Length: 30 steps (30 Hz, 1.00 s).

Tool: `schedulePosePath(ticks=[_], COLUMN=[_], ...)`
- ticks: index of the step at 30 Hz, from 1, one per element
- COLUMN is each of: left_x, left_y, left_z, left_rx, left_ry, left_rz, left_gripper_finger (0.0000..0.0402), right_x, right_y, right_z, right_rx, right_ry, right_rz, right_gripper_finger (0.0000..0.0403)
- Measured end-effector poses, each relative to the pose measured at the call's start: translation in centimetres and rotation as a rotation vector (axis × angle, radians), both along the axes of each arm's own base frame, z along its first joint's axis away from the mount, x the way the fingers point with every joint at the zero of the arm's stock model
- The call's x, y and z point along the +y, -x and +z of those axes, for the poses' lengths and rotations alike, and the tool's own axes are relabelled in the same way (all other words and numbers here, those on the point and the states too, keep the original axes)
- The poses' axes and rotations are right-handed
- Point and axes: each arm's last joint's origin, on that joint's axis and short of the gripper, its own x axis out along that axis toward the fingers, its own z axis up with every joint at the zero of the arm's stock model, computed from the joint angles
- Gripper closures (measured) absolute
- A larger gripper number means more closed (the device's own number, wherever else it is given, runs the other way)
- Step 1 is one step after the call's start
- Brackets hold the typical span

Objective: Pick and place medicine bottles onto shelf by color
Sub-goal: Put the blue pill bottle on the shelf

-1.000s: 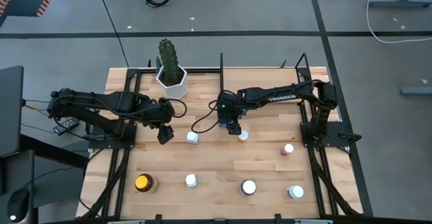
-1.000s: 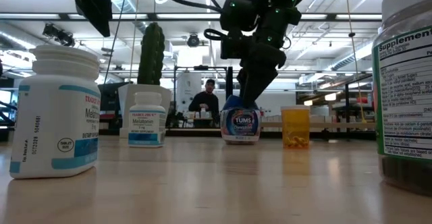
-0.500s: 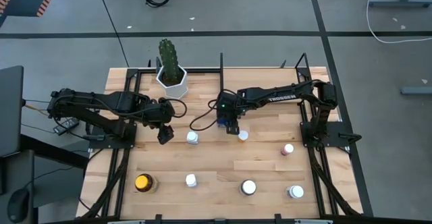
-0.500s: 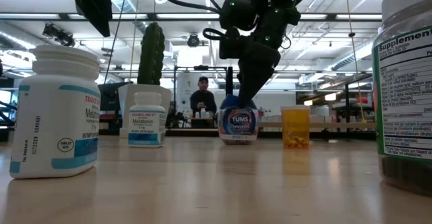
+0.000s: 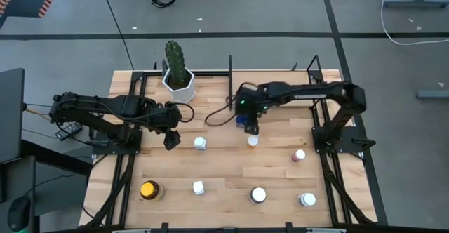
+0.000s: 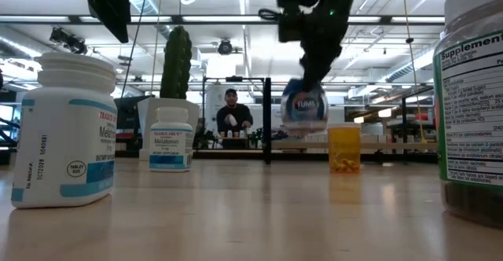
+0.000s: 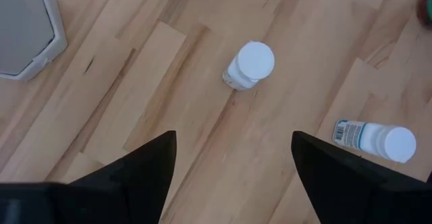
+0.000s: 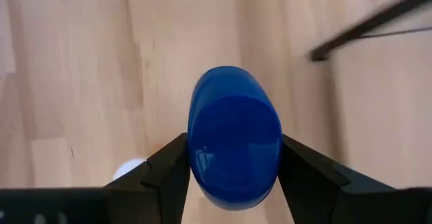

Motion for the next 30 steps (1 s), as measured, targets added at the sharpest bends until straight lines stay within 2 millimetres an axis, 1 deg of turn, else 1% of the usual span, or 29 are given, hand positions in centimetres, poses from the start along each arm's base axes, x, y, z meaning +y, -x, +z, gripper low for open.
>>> schedulePosePath(ticks=[2, 4, 7, 11, 19, 23, 25, 30], left_x=[0.0, 0.0, 0.0, 0.0, 0.0, 0.0, 0.0, 0.0], left_y=[0.0, 0.0, 0.0, -0.1, -0.2, -0.3, -0.4, -0.5], left_z=[0.0, 0.0, 0.0, 0.1, 0.1, 0.1, 0.2, 0.2], left_rx=[0.000, -0.001, -0.004, -0.016, -0.025, -0.035, -0.050, -0.057], left_ry=[0.000, 0.002, 0.009, 0.012, 0.013, 0.021, 0.027, 0.029], left_rz=[0.000, 0.004, 0.020, 0.023, 0.023, 0.038, 0.047, 0.047], left_gripper_finger=[0.0104, 0.0104, 0.0104, 0.0104, 0.0104, 0.0104, 0.0104, 0.0104], right_x=[-0.4, -0.9, -2.1, -4.4, -10.0, -12.6, -13.5, -15.2], right_y=[1.0, 1.9, 2.9, 3.3, 4.5, 5.0, 5.0, 5.2], right_z=[1.2, 1.9, 2.3, 2.4, 3.0, 2.9, 2.8, 2.0], right_rx=[-0.013, -0.005, 0.018, -0.009, -0.123, -0.180, -0.212, -0.208], right_ry=[0.018, 0.038, 0.058, 0.078, 0.143, 0.163, 0.167, 0.162], right_rz=[-0.043, -0.088, -0.172, -0.306, -0.537, -0.607, -0.617, -0.633], right_gripper_finger=[0.0198, 0.0198, 0.0198, 0.0198, 0.0198, 0.0198, 0.0198, 0.0198])
